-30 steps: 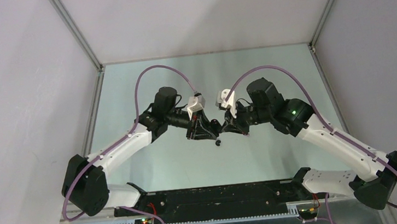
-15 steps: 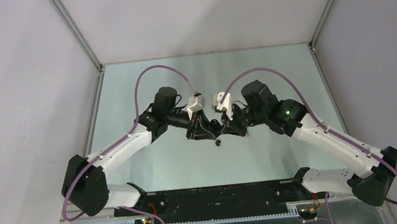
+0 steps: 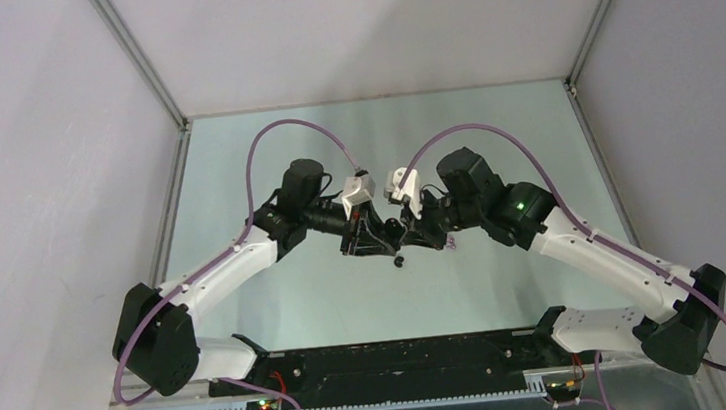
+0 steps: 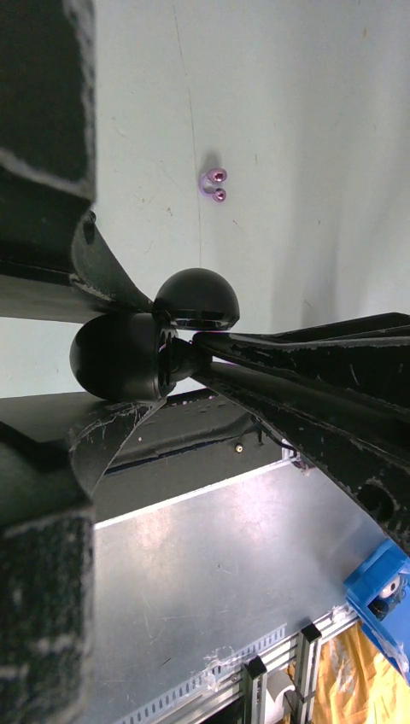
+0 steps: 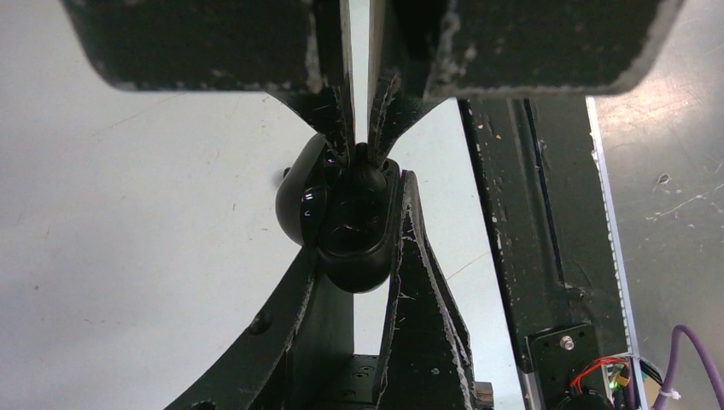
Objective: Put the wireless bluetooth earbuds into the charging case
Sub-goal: Place the earbud in the charging case.
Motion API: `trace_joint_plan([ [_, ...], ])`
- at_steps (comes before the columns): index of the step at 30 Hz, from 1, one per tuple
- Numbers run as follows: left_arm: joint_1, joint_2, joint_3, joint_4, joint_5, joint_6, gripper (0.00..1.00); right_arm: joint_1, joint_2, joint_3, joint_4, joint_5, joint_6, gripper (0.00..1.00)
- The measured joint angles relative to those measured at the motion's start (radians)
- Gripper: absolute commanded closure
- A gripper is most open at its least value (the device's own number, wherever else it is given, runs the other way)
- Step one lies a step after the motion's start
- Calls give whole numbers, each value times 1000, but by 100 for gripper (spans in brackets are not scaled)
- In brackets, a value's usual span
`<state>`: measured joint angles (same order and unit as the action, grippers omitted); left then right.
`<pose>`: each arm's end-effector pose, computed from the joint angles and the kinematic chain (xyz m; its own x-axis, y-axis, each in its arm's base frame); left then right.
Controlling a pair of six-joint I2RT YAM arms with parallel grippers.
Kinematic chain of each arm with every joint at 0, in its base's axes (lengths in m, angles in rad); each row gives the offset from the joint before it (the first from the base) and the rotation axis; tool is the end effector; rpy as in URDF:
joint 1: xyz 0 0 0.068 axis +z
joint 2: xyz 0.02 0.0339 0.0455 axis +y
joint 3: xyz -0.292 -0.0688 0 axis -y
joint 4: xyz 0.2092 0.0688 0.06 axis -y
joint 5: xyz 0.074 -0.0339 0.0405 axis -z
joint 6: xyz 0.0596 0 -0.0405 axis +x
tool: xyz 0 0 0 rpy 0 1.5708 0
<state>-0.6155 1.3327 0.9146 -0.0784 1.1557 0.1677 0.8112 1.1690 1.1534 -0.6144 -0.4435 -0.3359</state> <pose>0.1750 -0.1905 0.3205 -0.2350 0.2486 -0.9397 0.9422 -0.1793 -0.2830 0.1324 0.1766 0.3637 -0.0884 -0.5255 -0.8462 -0.9775 0.2091 -0.0277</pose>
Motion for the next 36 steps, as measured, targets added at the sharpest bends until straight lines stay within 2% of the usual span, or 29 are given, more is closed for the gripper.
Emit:
trace_joint_plan([
  [6,0,-2,0,0,0,0,100,5,3,-2,5,-1,7,69],
  [11,0,-3,0,0,-1,1,100,8,-6,-2,5,-10,2,60],
  [20,0,-4,0,-7,0,15,100,-50,-72,46,-62,-79,-16,54],
  [28,0,-11,10,-46,0,43,100,-287,-151,106,-69,-204,-20,53],
  [31,0,-19,16,-58,0,55,100,-366,-101,106,-54,-216,-7,54],
  [36,0,-34,37,-103,3,88,100,-374,116,105,-35,-180,11,54],
])
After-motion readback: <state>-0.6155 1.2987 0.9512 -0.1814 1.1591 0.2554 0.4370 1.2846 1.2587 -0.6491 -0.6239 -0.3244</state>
